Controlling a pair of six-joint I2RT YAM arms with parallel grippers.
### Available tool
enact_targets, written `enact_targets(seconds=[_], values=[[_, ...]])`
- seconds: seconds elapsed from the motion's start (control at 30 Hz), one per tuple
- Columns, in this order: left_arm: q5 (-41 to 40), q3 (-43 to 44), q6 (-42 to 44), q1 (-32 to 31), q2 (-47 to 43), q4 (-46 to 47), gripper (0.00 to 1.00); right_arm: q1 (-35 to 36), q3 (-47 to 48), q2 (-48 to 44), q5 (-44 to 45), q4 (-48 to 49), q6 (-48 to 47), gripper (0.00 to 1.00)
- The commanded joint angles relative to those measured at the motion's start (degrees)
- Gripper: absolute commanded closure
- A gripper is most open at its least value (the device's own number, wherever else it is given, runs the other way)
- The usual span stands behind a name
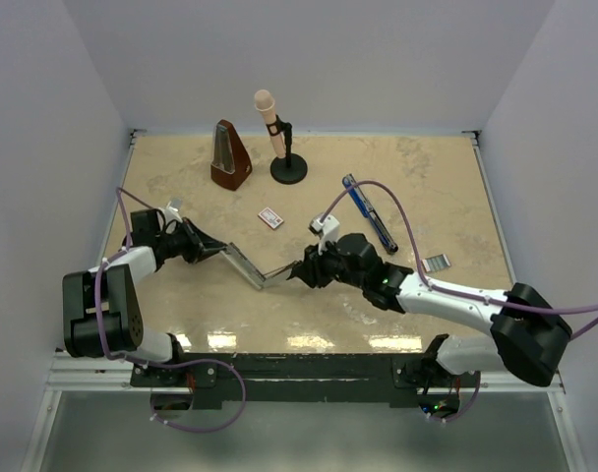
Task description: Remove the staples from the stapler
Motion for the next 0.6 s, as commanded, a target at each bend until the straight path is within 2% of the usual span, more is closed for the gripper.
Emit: enact_targets(seconds=[0.0,0.27,0.47,0.57], values=[[-4.17,-0.79,-0.11,2.97,-0.49,2.36,1.0,-0.77,-8.29,-5.68,3.45,0.56,5.51,0.78],[-3.47,-0.44,0.86,3.15,-0.05,2.19,1.0,2.04,-15.51,-7.1,3.09,1.19,14.39,0.54],[-1.98,-0.18,2.61,3.23,0.47,1.65,1.0,2.48,-12.53,-10.07,5.37,-7.59,16.69,0.34],[1.01,-0.18,3.05,3.15,1.26,2.62,1.0,2.48,-9.55,-13.07,6.26,-11.11,14.69,0.3]])
